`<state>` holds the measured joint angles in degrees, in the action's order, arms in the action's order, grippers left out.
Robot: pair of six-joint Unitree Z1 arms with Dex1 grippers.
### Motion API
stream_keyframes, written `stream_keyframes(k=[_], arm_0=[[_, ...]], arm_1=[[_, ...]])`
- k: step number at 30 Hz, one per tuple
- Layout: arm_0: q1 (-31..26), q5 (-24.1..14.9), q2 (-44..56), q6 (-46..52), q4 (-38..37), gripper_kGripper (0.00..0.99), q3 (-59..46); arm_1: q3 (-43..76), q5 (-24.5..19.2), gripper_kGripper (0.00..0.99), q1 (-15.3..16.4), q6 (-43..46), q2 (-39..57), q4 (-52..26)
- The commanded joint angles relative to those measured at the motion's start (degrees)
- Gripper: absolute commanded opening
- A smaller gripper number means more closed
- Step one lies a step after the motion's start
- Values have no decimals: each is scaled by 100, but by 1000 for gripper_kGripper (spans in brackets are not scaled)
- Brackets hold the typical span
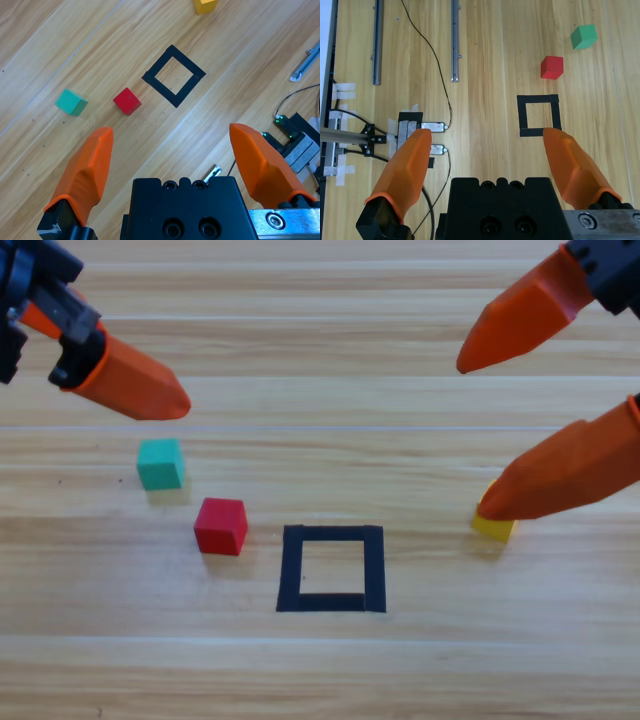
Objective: Stack the blocks in the rectangular block: red at the bottom, yellow in the middle, green on top
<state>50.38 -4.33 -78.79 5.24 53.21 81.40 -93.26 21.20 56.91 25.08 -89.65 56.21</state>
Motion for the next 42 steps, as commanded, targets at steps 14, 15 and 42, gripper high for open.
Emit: stream_keyframes(k=[14,15,42], arm_0=[[103,-156,39,170,110,990,-195],[103,-156,21,188,110,990,-204],[-793,-955,-3530,3668,919,911,666]], arm_1=[[10,-1444,985,-1191,-443,-1441,-57],[1,-1452,985,-1340,-434,-1617,-57],[-535,-2323,928,-1815,-328,-3805,-57]])
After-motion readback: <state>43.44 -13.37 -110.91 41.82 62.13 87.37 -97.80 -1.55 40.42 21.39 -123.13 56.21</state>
